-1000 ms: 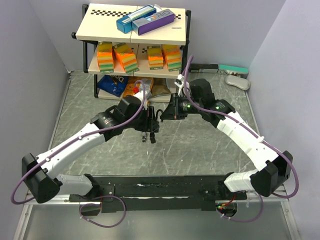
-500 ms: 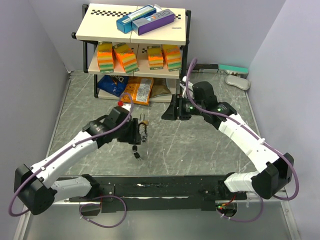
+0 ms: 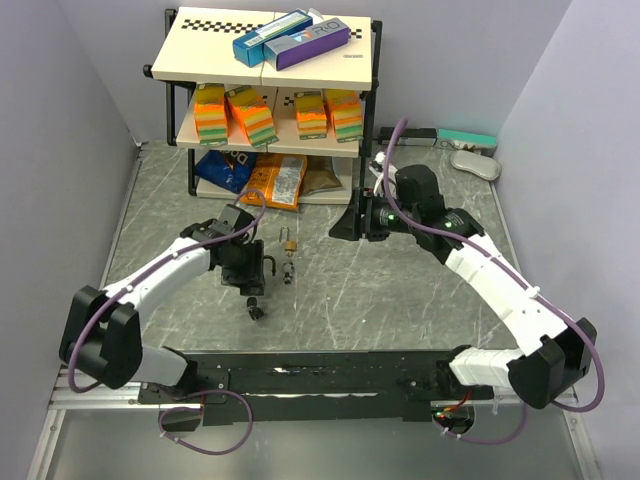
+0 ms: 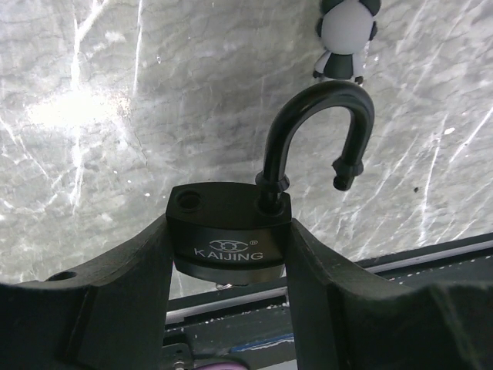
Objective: Unlock with the key
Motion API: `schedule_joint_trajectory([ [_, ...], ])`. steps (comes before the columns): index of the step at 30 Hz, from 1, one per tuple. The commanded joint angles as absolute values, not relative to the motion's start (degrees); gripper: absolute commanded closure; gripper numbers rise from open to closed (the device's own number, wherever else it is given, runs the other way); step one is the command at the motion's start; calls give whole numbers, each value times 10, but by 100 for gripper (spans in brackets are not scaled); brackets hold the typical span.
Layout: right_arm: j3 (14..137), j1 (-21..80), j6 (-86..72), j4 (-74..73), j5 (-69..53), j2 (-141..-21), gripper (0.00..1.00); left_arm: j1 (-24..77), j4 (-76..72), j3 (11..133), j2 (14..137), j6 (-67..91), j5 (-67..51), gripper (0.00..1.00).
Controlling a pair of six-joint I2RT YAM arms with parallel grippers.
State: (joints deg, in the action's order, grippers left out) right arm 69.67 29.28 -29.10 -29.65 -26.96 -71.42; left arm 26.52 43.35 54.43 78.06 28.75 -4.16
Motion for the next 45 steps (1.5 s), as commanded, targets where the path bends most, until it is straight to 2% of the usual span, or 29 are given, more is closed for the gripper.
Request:
schedule_joint_trajectory([
  [1, 685, 281, -293, -287, -262, -686, 33, 258, 416, 565, 789, 263, -69, 99],
  [6, 679, 272, -291, -282, -272, -693, 33, 250, 395, 579, 831, 253, -45, 99],
  [25, 656, 208, -258, -298, -290, -673, 32, 195, 406, 761, 1100, 206, -2, 99],
  [34, 660, 185, -253, -301, -304, -684, 31, 184, 436, 827, 1166, 209, 27, 99],
  [45, 660, 180, -255, -294, -309, -690, 30, 176, 436, 879, 1207, 200, 10, 99],
])
